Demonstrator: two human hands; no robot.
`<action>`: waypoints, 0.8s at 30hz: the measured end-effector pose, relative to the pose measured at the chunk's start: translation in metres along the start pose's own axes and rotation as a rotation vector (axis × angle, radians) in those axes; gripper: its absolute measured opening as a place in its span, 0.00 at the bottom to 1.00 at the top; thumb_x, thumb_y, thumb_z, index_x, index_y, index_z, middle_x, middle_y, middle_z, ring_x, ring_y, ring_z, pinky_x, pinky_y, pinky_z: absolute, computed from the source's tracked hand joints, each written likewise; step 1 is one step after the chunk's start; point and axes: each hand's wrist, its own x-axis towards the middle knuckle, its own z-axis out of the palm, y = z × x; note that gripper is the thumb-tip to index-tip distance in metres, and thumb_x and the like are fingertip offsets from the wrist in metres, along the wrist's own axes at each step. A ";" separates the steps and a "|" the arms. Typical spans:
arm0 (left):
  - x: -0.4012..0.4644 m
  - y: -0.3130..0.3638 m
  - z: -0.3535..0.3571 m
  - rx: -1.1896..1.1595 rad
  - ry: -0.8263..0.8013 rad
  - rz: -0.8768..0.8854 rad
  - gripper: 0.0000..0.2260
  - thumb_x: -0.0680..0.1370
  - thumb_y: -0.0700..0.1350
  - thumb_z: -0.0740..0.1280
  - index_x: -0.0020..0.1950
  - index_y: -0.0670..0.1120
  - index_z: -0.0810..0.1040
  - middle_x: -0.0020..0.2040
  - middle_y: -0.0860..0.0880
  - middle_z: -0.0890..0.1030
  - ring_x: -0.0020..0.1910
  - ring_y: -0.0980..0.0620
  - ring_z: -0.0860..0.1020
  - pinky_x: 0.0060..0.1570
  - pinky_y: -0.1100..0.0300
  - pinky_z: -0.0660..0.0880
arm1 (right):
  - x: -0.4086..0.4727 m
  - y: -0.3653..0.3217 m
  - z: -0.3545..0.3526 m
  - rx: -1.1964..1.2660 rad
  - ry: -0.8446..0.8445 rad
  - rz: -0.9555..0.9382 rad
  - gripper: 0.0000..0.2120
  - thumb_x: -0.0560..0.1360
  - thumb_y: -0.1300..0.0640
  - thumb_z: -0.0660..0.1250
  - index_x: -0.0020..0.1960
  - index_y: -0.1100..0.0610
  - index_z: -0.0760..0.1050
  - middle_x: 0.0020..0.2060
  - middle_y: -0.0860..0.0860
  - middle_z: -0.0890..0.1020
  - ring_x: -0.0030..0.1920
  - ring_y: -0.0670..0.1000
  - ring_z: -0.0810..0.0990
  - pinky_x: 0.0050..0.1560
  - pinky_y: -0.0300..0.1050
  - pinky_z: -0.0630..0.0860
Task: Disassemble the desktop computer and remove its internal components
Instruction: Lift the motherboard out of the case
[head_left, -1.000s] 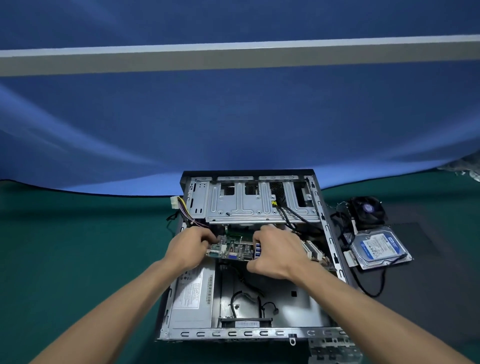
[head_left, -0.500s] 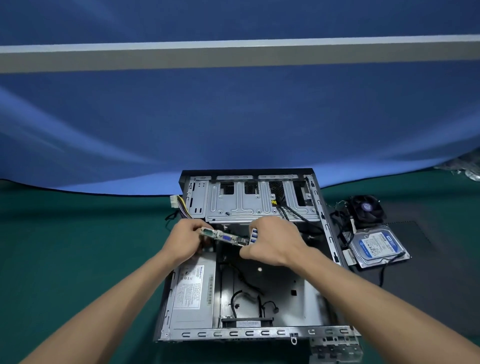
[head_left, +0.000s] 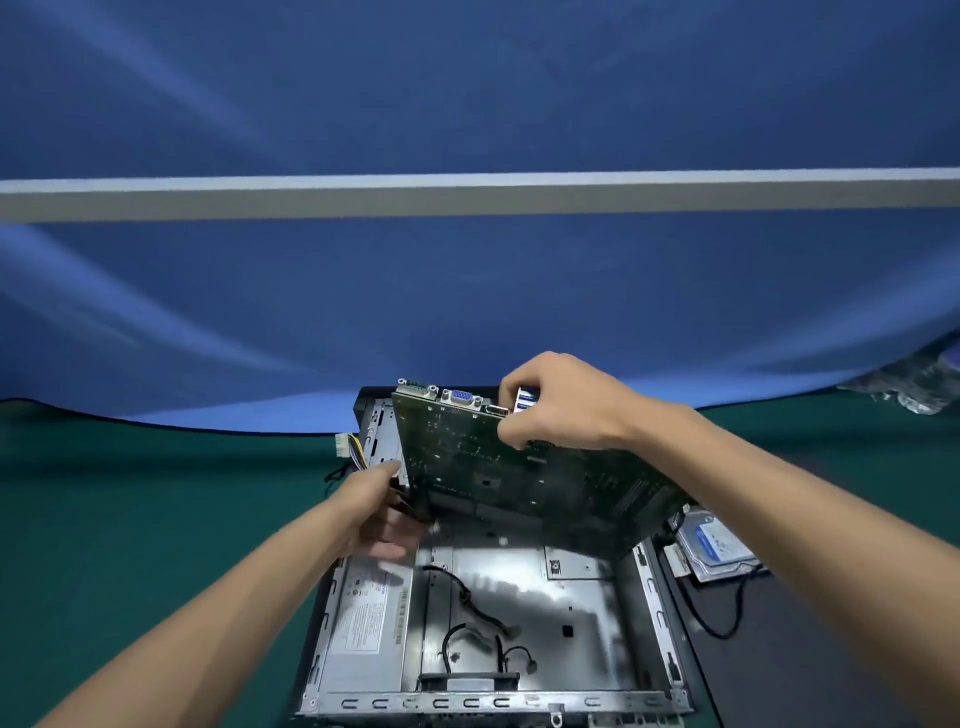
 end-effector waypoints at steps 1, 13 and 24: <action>-0.003 0.005 0.001 -0.076 -0.048 -0.040 0.30 0.80 0.61 0.55 0.64 0.35 0.70 0.37 0.37 0.83 0.33 0.43 0.83 0.25 0.57 0.77 | -0.006 -0.001 -0.009 -0.006 0.027 -0.024 0.09 0.57 0.48 0.65 0.31 0.53 0.73 0.23 0.46 0.70 0.23 0.45 0.64 0.28 0.40 0.62; -0.067 0.083 0.098 -0.562 -0.345 0.109 0.15 0.71 0.32 0.60 0.55 0.31 0.77 0.54 0.32 0.80 0.48 0.34 0.81 0.44 0.43 0.79 | -0.102 0.033 -0.062 -0.355 0.183 -0.179 0.13 0.59 0.43 0.61 0.42 0.45 0.73 0.33 0.43 0.77 0.36 0.44 0.73 0.33 0.39 0.65; -0.106 0.076 0.237 -0.397 0.020 0.248 0.12 0.69 0.25 0.56 0.32 0.41 0.64 0.30 0.46 0.65 0.24 0.51 0.68 0.19 0.60 0.73 | -0.171 0.167 -0.064 0.073 -0.124 0.241 0.09 0.69 0.53 0.68 0.49 0.46 0.76 0.46 0.43 0.81 0.48 0.44 0.80 0.50 0.42 0.77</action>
